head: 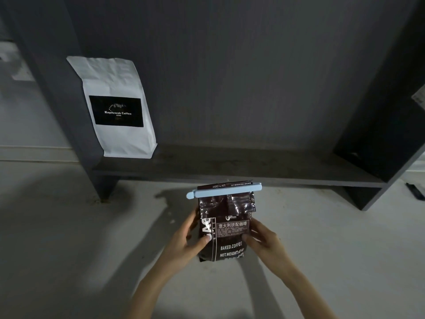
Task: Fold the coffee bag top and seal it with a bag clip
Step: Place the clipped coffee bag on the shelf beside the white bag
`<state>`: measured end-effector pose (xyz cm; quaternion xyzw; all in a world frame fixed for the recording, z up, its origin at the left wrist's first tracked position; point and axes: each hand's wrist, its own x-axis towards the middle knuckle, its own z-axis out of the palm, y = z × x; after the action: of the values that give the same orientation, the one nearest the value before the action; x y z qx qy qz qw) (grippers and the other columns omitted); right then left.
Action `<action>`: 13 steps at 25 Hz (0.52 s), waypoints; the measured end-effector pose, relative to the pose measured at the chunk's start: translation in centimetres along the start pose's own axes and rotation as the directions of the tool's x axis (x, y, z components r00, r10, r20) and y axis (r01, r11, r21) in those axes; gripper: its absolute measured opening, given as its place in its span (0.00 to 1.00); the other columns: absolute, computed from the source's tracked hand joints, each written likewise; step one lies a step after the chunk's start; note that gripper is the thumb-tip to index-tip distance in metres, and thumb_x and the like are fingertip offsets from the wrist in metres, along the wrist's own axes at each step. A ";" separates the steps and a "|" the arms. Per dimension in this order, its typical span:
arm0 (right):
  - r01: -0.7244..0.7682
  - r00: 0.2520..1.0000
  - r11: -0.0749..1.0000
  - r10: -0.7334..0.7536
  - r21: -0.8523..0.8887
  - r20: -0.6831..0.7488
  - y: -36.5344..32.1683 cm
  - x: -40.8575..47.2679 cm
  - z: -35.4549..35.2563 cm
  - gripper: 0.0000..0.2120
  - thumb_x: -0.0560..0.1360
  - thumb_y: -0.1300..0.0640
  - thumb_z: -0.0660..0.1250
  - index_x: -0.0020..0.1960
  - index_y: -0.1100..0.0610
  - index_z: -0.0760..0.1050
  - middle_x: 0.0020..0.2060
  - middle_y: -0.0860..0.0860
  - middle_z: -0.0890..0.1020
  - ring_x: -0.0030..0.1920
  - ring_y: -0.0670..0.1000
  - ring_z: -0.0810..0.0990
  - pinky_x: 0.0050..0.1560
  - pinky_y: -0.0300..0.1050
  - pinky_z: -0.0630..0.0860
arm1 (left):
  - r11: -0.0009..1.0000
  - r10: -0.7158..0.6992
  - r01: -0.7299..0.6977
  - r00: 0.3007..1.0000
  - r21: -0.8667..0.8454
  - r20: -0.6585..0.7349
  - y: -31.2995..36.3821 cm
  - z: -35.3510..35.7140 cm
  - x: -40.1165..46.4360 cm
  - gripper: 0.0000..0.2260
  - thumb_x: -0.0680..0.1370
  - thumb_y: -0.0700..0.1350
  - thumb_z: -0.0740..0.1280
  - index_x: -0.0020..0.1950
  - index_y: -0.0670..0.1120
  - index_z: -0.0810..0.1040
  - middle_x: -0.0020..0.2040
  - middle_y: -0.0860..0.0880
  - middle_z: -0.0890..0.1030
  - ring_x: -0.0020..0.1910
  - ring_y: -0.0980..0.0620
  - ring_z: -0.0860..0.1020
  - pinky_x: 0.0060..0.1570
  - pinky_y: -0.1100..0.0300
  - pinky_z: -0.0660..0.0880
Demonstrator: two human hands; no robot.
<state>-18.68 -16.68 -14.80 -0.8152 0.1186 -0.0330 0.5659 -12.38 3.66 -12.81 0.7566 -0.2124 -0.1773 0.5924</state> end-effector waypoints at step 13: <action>0.141 0.981 0.987 -0.149 -0.074 -0.123 -7.3 1.8 0.3 0.19 0.69 0.61 0.69 0.57 0.45 0.74 0.42 0.33 0.81 0.41 0.25 0.75 0.41 0.19 0.70 | 0.996 0.091 -0.090 0.989 0.019 -0.120 3.6 -4.5 1.5 0.26 0.68 0.47 0.68 0.56 0.71 0.59 0.46 0.75 0.77 0.51 0.73 0.74 0.52 0.75 0.72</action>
<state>-15.74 -14.38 -8.31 -0.8358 0.0960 -0.1224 0.5265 -9.12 5.81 -8.29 0.7597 -0.2116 -0.1028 0.6063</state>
